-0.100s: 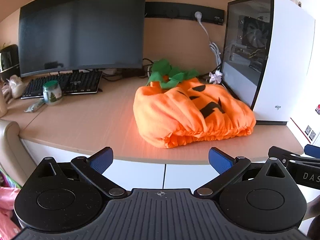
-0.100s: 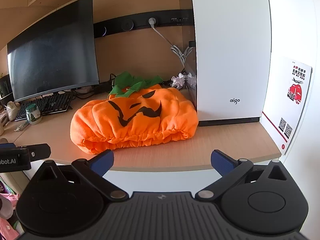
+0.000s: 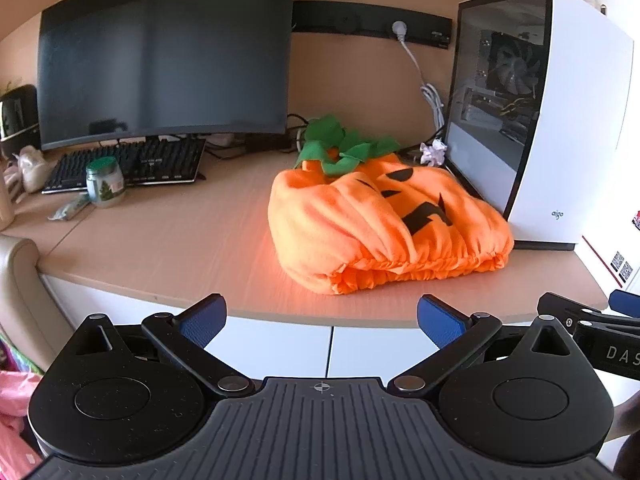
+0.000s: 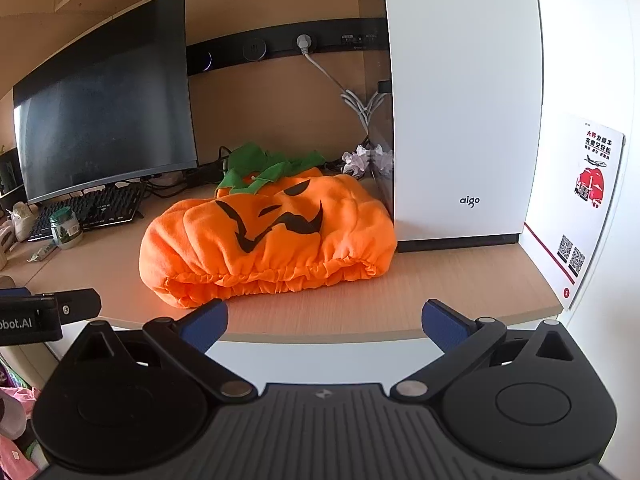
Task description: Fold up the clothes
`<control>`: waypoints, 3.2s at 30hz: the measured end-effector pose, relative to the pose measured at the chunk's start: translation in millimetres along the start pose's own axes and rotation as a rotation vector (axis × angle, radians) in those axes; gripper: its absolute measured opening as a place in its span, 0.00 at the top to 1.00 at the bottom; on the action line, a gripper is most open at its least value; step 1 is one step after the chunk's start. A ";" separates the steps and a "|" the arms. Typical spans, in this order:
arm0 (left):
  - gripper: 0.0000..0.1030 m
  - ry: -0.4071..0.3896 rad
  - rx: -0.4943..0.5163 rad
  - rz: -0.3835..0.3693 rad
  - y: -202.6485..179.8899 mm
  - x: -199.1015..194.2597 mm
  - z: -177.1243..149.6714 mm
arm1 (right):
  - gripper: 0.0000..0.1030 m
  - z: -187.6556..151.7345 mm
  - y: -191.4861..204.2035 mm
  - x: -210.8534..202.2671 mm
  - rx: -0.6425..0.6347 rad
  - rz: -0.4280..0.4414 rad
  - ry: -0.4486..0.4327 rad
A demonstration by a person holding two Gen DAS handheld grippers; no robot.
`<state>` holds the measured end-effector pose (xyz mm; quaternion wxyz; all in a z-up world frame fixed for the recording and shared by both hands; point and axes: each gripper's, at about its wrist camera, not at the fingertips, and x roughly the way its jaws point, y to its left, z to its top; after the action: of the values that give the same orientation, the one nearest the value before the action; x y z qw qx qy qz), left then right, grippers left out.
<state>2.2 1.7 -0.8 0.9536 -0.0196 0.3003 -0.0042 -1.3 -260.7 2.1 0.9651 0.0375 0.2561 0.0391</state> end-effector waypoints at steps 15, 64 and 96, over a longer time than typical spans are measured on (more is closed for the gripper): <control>0.00 0.020 -0.030 0.003 6.9 4.5 -0.3 | 0.00 2.4 4.4 3.7 -0.018 -0.008 0.020; 0.00 0.051 0.025 -0.006 1.6 10.6 -1.7 | 0.00 6.9 9.7 6.1 -0.040 -0.010 0.017; 0.00 0.028 -0.006 -0.058 11.5 23.1 9.5 | 0.00 20.2 7.3 17.5 -0.036 -0.016 -0.013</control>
<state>26.5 13.1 -6.7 0.9488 -0.0310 0.3128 -0.0310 23.5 -252.9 11.7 0.9676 0.0182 0.2495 0.0355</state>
